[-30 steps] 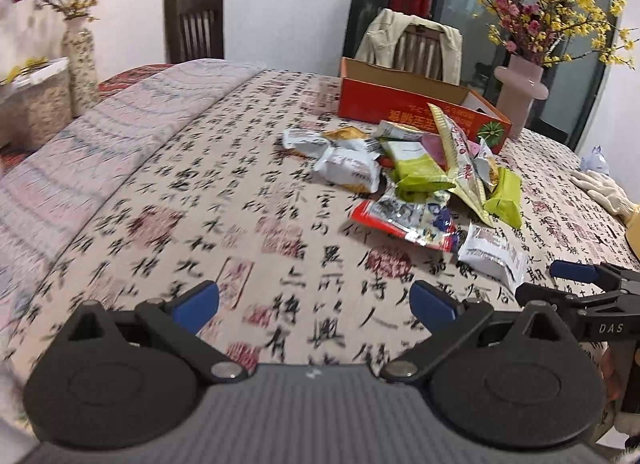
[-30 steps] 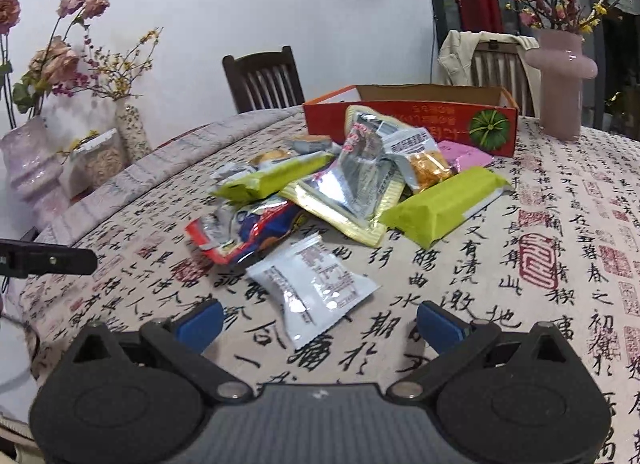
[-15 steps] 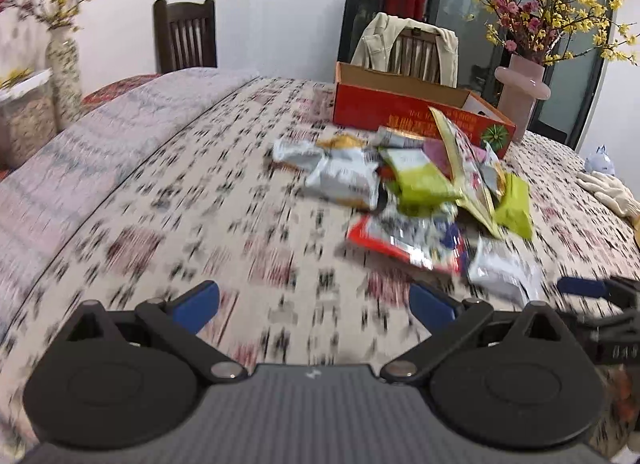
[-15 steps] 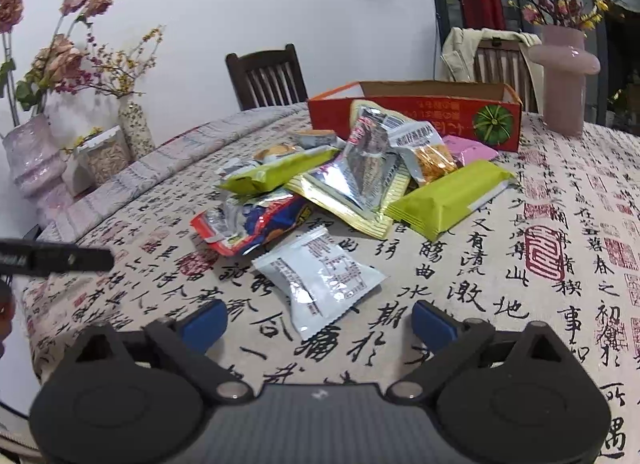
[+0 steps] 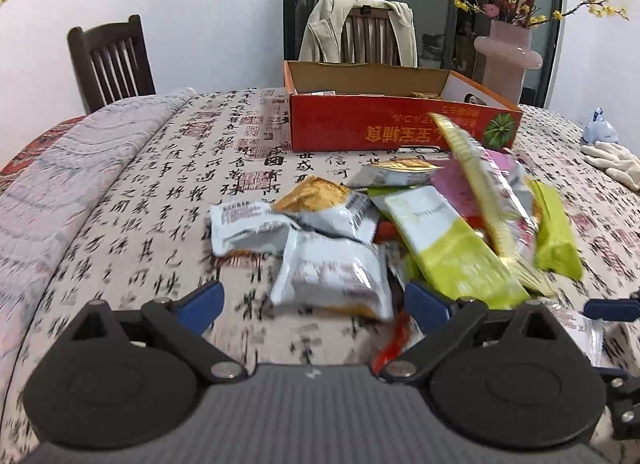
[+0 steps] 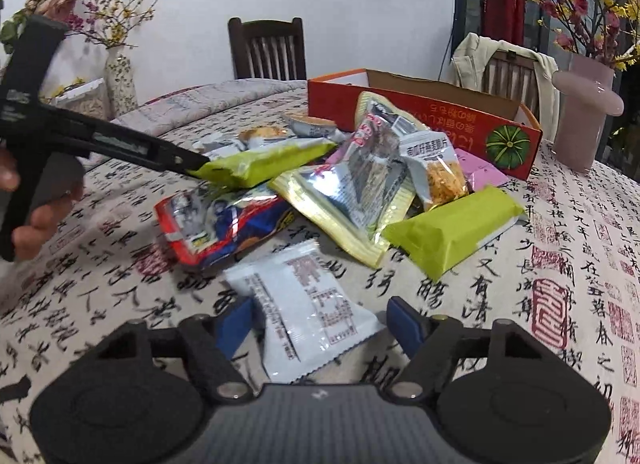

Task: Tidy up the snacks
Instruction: 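Grasp a white packet with the right gripper while the left grasps a white-blue packet, then carry both packets into the red box and release them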

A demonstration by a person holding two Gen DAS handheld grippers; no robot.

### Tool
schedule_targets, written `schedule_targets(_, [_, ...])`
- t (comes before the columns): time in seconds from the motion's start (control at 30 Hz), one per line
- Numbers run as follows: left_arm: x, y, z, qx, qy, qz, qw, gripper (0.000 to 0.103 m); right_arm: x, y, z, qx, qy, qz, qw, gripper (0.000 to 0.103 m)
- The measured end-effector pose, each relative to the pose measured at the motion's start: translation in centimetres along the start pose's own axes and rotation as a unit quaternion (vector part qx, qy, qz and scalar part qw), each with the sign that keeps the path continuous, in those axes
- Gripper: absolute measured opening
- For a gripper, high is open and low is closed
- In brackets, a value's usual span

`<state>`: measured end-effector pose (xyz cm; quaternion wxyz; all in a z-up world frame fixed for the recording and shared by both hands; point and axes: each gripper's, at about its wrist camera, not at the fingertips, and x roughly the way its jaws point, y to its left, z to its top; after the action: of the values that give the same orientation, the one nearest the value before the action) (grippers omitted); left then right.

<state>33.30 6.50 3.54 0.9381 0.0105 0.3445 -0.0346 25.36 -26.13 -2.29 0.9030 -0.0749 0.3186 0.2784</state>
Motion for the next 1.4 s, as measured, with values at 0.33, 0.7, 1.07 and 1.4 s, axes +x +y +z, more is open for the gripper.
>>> schedule_targets(0.33, [3.2, 1.0, 0.6, -0.005, 0.018, -0.037, 0.9991, 0.040, 1.4, -1.0, 1.4, 0.011, 0.001, -0.015, 1.000, 0.052])
schedule_targets(0.7, [-0.6, 0.9, -0.3, -0.022, -0.007, -0.049, 0.9985, 0.025, 0.5, -0.8, 1.5, 0.009, -0.002, -0.007, 1.000, 0.041])
schedule_targets(1.07, [-5.0, -0.1, -1.2, -0.037, -0.030, -0.027, 0.9985, 0.025, -2.8, -1.0, -0.4, 0.018, -0.012, 0.006, 1.000, 0.038])
schedule_targets(1.4, [-6.0, -0.7, 0.6, -0.030, -0.057, -0.028, 0.9976, 0.025, -6.0, -4.2, -1.3, 0.036, -0.046, -0.049, 0.997, 0.038])
